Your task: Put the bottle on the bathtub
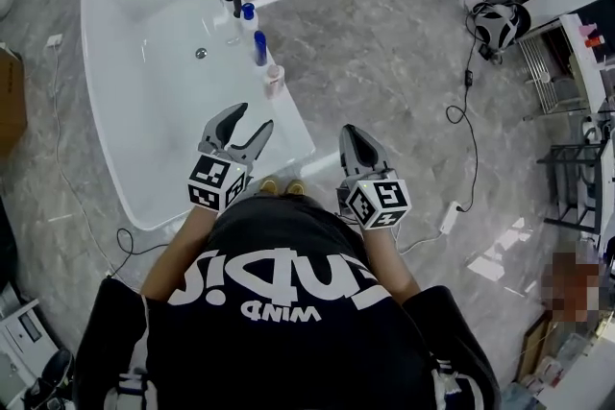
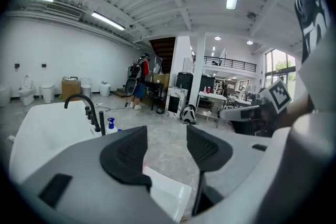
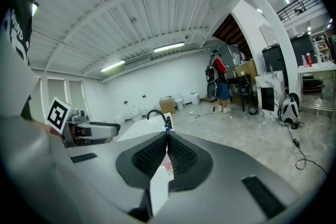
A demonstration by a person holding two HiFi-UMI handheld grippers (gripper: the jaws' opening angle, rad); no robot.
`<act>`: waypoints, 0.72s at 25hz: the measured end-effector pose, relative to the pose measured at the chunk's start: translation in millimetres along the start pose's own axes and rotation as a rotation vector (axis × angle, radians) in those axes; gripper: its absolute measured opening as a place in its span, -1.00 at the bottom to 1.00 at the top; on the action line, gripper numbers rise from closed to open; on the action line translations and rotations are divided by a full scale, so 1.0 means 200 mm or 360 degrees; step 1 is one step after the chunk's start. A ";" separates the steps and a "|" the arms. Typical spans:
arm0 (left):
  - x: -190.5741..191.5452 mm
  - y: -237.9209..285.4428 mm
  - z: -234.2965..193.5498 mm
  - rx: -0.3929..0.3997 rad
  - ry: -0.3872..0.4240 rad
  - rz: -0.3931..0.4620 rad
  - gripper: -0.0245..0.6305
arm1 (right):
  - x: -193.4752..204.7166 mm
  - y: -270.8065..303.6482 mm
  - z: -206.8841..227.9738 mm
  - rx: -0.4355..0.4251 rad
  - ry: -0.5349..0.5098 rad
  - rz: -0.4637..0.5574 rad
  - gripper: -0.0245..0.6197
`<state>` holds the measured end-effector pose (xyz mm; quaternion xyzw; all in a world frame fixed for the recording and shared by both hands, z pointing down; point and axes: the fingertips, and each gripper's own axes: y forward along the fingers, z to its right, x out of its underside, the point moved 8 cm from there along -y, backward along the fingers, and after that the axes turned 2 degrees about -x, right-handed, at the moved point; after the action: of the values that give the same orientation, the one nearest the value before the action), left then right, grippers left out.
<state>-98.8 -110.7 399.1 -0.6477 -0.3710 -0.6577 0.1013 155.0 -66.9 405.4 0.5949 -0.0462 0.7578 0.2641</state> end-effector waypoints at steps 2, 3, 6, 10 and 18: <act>-0.02 -0.06 0.02 -0.0025 0.0006 0.0019 -0.29 | -0.03 -0.02 -0.02 -0.0006 -0.0018 0.0029 -0.85; -0.03 -0.09 0.02 -0.0047 -0.0001 0.0032 -0.42 | -0.04 -0.03 -0.03 -0.0008 -0.0027 0.0039 -0.85; -0.05 -0.16 0.03 -0.0115 -0.0011 0.0069 -0.82 | -0.06 -0.06 -0.04 -0.0006 -0.0055 0.0055 -0.85; -0.05 -0.21 0.03 -0.0131 -0.0025 0.0112 -0.90 | -0.05 -0.08 -0.05 0.0000 -0.0066 0.0067 -0.85; -0.04 -0.21 0.04 -0.0141 -0.0085 0.0114 -0.90 | -0.04 -0.09 -0.06 -0.0023 -0.0094 0.0058 -0.85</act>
<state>-118.0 -78.7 376.5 -0.6817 -0.3208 -0.6519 0.0861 153.7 -50.3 389.9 0.6141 -0.0703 0.7442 0.2530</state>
